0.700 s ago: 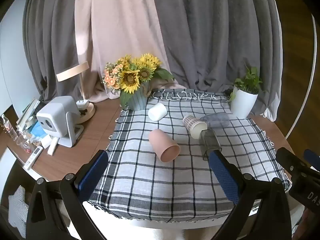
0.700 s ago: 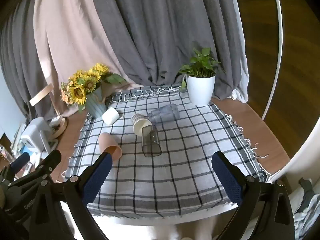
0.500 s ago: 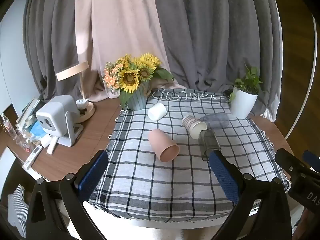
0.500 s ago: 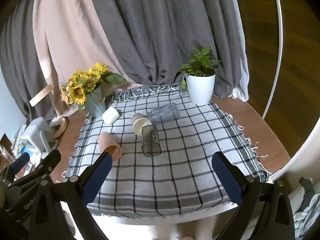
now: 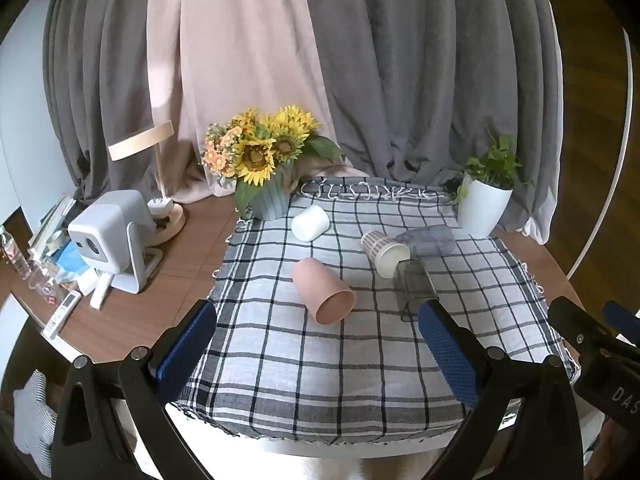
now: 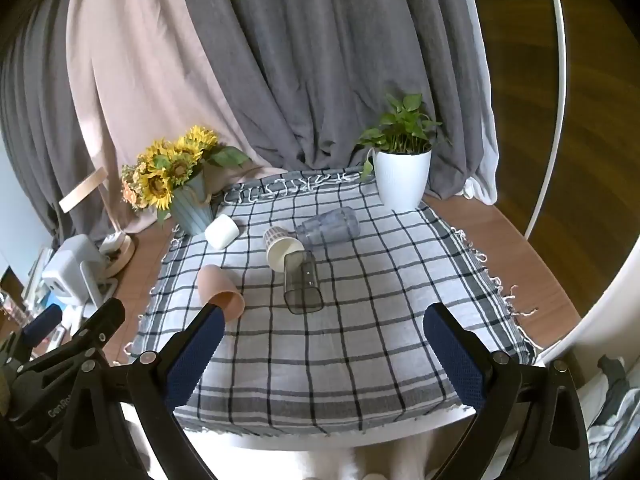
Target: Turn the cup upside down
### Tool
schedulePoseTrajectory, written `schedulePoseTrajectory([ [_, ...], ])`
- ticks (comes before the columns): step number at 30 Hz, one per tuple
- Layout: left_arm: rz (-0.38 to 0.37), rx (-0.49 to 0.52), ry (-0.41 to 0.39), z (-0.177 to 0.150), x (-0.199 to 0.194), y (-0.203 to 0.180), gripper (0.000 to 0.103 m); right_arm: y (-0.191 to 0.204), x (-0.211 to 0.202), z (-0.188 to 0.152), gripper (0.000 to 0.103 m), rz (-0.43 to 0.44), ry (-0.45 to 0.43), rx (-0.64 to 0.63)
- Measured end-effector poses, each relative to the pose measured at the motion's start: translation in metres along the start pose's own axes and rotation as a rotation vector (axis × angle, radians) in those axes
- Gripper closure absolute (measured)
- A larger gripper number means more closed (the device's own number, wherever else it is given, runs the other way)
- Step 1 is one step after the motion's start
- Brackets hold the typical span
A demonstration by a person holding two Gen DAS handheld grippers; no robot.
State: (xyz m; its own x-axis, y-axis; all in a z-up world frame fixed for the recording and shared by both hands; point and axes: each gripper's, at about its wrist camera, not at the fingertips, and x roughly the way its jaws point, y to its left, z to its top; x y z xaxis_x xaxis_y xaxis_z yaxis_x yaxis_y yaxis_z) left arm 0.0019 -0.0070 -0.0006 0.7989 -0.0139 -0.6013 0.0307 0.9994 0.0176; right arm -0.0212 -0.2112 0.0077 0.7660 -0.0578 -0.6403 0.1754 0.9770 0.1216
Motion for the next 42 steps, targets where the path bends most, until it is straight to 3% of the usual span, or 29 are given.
schedulePoseTrajectory([
  [42, -0.022, 0.0, 0.008, -0.003, 0.0004, -0.0064, 0.0, 0.0018, -0.0028, -0.0016, 0.003, -0.002, -0.001, -0.002],
])
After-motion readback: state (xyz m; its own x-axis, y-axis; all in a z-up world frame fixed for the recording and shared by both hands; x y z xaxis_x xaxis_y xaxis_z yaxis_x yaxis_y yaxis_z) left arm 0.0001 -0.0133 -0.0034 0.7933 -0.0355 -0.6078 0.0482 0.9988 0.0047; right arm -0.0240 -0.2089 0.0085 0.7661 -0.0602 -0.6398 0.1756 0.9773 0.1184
